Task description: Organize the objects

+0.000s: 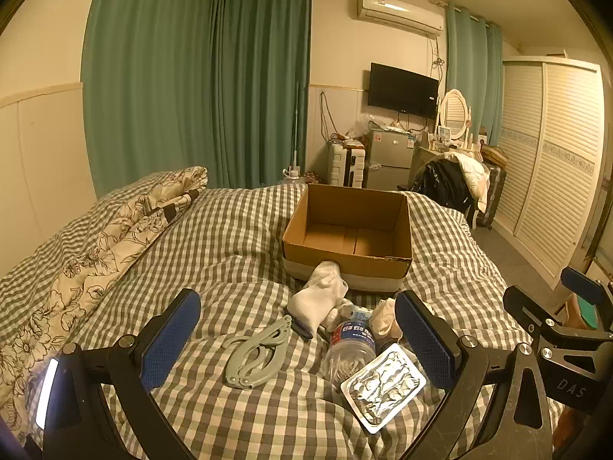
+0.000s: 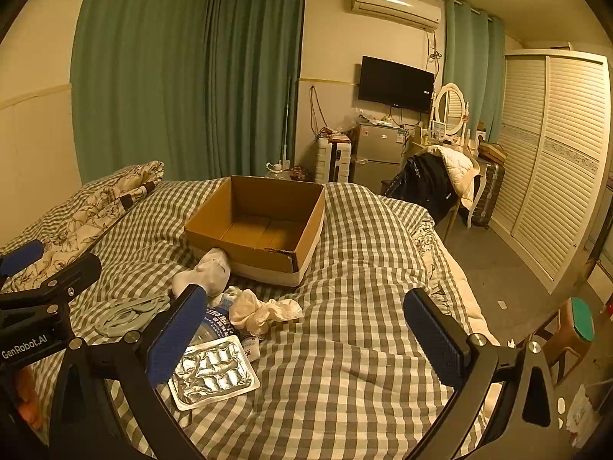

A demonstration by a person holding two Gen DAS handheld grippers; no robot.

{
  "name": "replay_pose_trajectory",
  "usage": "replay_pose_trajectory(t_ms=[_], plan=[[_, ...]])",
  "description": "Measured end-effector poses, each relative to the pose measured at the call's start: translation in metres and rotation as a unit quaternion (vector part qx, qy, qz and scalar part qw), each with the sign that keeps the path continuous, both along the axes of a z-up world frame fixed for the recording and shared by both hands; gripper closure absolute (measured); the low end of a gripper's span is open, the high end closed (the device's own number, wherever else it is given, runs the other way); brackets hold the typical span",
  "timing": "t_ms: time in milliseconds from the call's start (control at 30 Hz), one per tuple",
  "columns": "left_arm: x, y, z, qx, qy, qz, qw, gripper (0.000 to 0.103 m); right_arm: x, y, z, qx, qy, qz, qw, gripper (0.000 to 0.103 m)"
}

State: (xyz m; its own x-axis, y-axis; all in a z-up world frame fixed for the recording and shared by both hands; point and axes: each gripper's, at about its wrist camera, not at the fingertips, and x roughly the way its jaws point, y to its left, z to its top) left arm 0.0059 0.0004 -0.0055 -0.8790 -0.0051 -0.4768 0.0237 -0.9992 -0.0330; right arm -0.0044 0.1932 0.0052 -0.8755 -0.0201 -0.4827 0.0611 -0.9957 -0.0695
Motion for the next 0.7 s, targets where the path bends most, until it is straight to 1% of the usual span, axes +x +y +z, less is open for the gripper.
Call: replay_pose_trajectory(t_ms=[500, 700], plan=[[0.0002, -0.0028, -0.0014, -0.001, -0.001, 0.001, 1.0, 0.0, 0.001, -0.0014, -0.0015, 0.001, 0.001, 0.001, 1.0, 0.0], [0.0009, -0.0044, -0.002, 0.006, 0.0, 0.005, 1.0, 0.0, 0.0002, -0.0054, 0.0021, 0.003, 0.005, 0.009, 1.0, 0.0]])
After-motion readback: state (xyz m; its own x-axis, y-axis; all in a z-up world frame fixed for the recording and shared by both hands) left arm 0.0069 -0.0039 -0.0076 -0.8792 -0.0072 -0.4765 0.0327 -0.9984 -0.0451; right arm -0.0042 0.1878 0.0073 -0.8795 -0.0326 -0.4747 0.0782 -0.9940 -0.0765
